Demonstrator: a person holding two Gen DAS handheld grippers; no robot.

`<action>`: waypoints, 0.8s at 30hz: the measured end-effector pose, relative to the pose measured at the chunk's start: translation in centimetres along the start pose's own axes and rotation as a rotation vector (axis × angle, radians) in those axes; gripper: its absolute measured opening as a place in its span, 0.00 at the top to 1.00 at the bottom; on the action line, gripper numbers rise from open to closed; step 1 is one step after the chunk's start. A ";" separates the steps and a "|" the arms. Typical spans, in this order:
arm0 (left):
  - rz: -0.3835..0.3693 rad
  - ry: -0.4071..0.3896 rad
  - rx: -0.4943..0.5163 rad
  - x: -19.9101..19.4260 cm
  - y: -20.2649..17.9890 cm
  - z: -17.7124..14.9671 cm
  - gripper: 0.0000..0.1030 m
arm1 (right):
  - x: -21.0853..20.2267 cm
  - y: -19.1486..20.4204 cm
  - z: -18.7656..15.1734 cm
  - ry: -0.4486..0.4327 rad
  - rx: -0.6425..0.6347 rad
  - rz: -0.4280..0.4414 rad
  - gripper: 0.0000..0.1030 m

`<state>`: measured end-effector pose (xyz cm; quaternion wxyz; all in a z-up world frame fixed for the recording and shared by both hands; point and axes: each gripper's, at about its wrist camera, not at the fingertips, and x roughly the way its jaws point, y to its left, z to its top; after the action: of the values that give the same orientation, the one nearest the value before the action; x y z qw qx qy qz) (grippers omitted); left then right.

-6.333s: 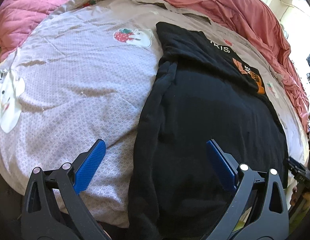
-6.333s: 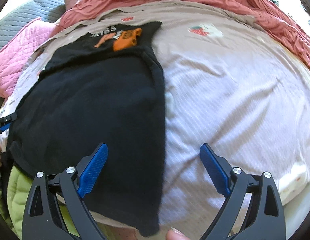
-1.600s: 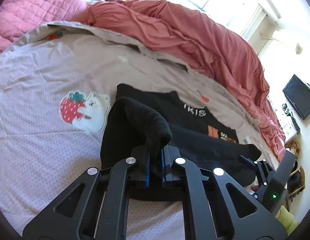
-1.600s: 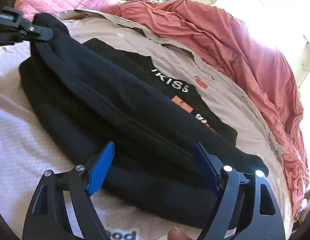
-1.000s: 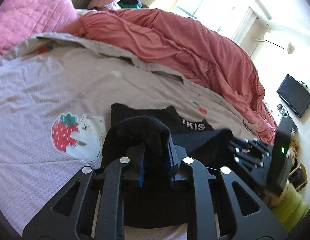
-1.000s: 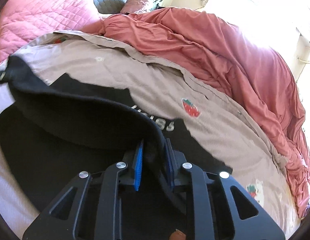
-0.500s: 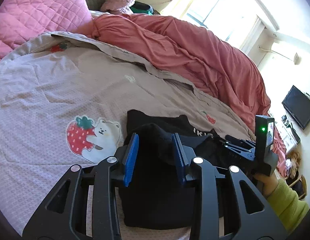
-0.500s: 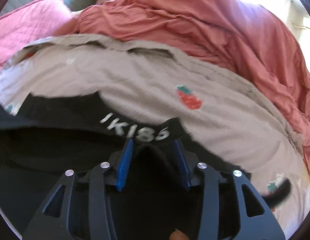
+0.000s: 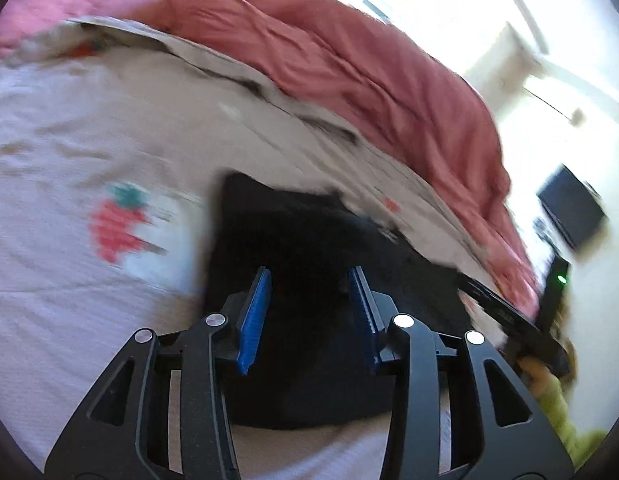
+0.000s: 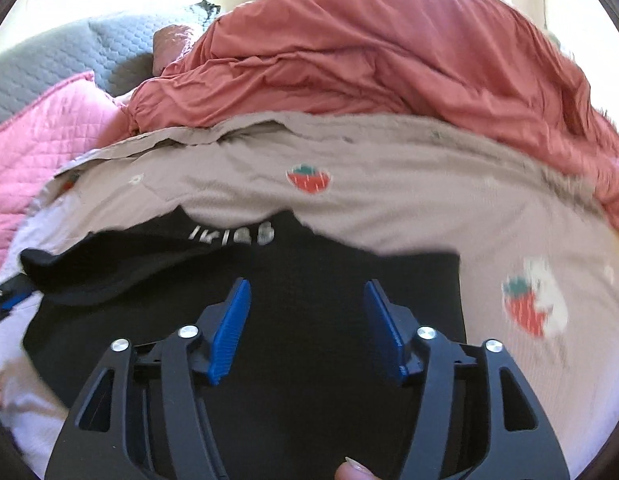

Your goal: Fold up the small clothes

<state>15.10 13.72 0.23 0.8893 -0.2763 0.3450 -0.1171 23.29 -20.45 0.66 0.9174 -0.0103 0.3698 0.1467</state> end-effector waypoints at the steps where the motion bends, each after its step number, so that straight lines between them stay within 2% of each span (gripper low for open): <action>1: -0.011 0.011 0.018 0.4 -0.5 -0.1 0.62 | -0.3 -0.1 -0.4 0.010 0.003 0.008 0.33; 5: -0.001 0.080 0.077 4.1 -2.3 0.3 0.51 | -1.2 -0.1 -2.2 0.035 0.001 0.027 0.33; 7: 0.008 0.084 0.072 5.6 -2.3 0.8 0.43 | -1.0 -0.3 -3.0 0.055 0.010 0.025 0.33; 9: 0.020 0.071 0.021 6.6 -1.6 1.7 0.38 | -0.3 -0.7 -3.6 0.084 0.033 0.009 0.33; 11: 0.014 0.034 -0.038 6.7 -0.5 2.5 0.25 | 0.3 -1.3 -4.1 0.102 0.067 0.015 0.33; 15: -0.012 -0.065 -0.163 5.1 3.5 4.1 0.22 | 0.2 -1.5 -3.9 0.100 0.066 0.010 0.33; 17: 0.023 -0.111 -0.187 3.7 5.4 4.5 0.20 | -0.1 -1.6 -3.3 0.084 0.060 -0.011 0.33; 20: 0.063 -0.130 -0.222 2.6 7.5 5.1 0.20 | -0.7 -2.8 -2.1 0.039 0.083 -0.038 0.33; 24: 0.025 -0.123 -0.254 2.7 8.1 5.4 0.20 | 0.0 -5.6 -0.2 0.030 0.156 -0.086 0.33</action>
<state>20.90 21.44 -2.62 0.8679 -0.3891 0.3054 -0.0445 24.68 -25.86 -0.02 0.9153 0.0428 0.3930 0.0777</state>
